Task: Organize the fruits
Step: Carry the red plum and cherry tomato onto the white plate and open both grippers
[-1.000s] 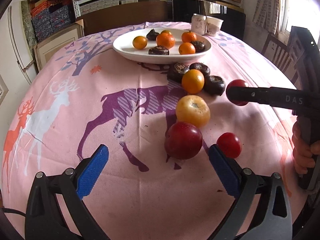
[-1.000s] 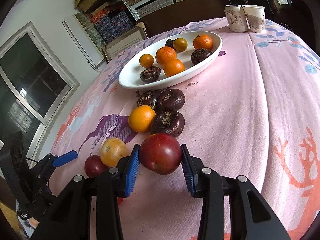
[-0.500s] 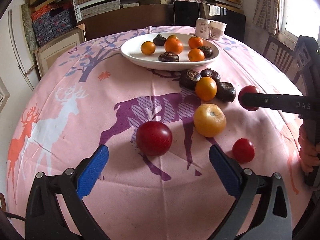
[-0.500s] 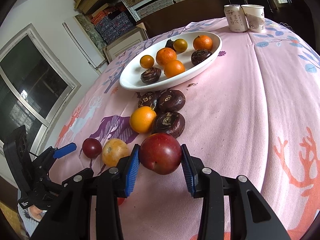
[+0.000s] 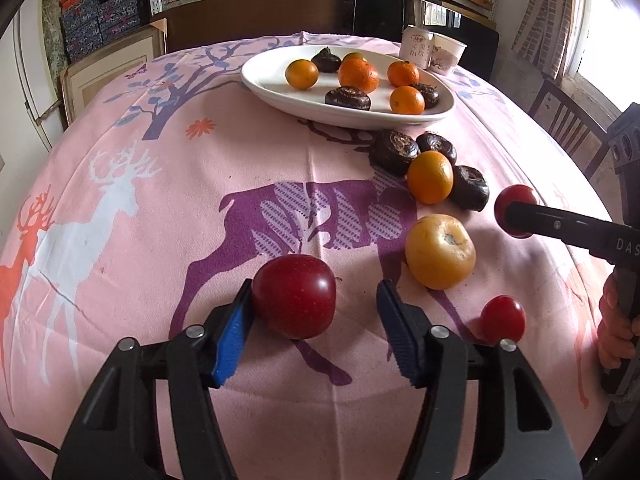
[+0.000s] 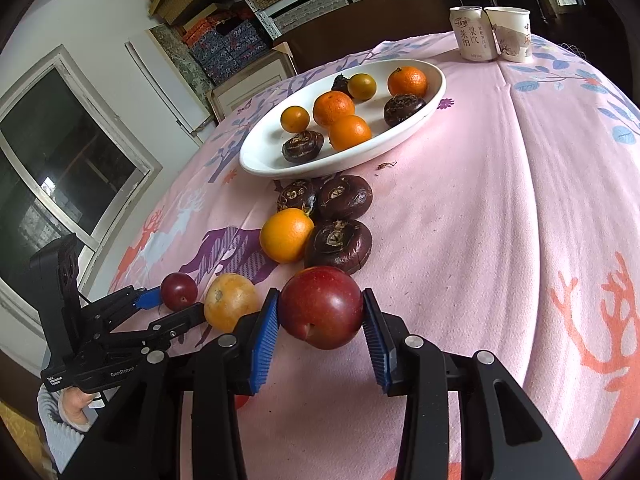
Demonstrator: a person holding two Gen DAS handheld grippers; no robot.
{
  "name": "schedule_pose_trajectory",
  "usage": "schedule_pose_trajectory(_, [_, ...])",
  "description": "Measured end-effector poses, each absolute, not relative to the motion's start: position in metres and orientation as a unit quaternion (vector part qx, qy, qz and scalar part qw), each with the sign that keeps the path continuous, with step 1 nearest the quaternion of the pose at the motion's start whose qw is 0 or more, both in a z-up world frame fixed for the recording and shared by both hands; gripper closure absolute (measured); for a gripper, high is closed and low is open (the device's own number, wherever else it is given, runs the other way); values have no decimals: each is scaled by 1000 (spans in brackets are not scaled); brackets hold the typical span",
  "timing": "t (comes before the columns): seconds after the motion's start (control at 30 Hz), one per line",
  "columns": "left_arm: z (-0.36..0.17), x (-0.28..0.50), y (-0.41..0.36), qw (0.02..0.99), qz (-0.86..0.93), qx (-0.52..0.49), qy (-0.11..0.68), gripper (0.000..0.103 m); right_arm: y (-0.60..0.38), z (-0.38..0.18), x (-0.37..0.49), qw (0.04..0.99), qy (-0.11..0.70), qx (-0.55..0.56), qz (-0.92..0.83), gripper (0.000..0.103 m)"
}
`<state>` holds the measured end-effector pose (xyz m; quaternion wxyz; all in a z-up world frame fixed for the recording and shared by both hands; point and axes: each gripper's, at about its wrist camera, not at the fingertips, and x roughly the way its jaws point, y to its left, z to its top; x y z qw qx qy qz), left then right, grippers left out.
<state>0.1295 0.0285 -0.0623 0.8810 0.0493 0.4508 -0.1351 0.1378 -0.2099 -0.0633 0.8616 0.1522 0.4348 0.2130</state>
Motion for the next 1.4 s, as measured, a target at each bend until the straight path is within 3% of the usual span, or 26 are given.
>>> schedule_pose_trajectory(0.13, [-61,130,30,887,-119,51,443,66,-210,-63,138,862,435,151,213,62])
schedule_pose_trajectory(0.5, [-32,140,32,906,-121,30,404,66,-221,-51,134,879,398,164,202,62])
schedule_pose_trajectory(0.8, [27,206,-5,933,-110,52,339,66,-234,14,174,912,344,148,166,62])
schedule_pose_trajectory(0.97, [16,250,-12,933,-88,39,348,66,-224,27,220,923,330,130,149,62])
schedule_pose_trajectory(1.23, [-15,287,-12,927,-77,30,367,65,-210,-17,291,906,374,149,128,62])
schedule_pose_trajectory(1.3, [-20,291,-11,926,-80,27,367,57,-210,-25,298,904,381,150,124,56])
schedule_pose_trajectory(1.37, [-22,292,-9,927,-77,26,366,36,-211,-26,298,907,375,147,121,52])
schedule_pose_trajectory(1.4, [-22,291,-8,928,-76,24,363,34,-213,-25,296,910,369,144,119,52])
